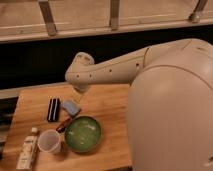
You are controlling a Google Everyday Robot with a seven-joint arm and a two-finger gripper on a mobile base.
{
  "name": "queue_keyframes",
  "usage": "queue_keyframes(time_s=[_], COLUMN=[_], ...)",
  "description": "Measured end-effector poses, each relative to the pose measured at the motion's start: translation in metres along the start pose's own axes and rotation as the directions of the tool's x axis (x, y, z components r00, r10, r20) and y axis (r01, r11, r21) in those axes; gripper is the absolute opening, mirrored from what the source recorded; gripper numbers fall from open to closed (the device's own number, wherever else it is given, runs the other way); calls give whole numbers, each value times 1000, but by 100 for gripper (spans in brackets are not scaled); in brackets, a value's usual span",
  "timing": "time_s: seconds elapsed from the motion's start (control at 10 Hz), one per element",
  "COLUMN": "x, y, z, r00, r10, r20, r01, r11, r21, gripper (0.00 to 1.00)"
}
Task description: Place the white sponge in the ceramic cup
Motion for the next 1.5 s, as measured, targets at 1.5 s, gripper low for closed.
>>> queue_keyframes(time_s=[1.5], x=[-74], y=[30], z=[112], r00=[993], r10=[-62], r20=[101], r01=[71], r11=[993], r21=[-96], gripper=[80])
